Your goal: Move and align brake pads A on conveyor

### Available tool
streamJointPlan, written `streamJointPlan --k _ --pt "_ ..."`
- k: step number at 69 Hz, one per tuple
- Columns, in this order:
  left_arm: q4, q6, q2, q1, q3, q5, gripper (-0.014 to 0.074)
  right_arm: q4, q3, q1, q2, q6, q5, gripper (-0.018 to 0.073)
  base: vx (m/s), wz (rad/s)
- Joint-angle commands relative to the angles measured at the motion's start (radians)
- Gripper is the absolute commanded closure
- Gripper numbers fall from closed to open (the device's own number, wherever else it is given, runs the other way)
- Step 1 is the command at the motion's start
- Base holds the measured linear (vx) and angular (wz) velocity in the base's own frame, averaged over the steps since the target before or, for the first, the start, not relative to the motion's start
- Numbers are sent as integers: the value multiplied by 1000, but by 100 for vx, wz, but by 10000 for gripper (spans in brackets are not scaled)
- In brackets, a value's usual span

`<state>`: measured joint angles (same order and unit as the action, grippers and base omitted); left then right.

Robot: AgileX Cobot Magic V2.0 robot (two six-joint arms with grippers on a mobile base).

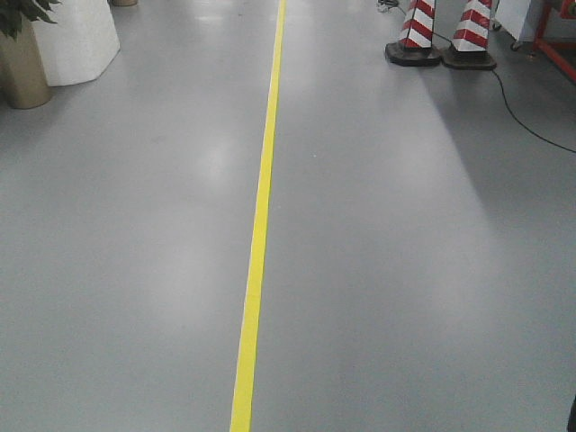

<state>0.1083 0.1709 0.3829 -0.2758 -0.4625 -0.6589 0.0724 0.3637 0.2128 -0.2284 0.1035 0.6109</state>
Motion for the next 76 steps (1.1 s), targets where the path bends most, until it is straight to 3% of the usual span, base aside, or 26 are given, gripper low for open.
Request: streamJointPlan --k 1,76 --pt "2 1 7 0 -30 87 603 10 28 -3 -12 -5 -96 566 58 0" --pt "2 1 7 0 -30 87 603 10 28 -3 -12 -5 -96 566 69 -1"
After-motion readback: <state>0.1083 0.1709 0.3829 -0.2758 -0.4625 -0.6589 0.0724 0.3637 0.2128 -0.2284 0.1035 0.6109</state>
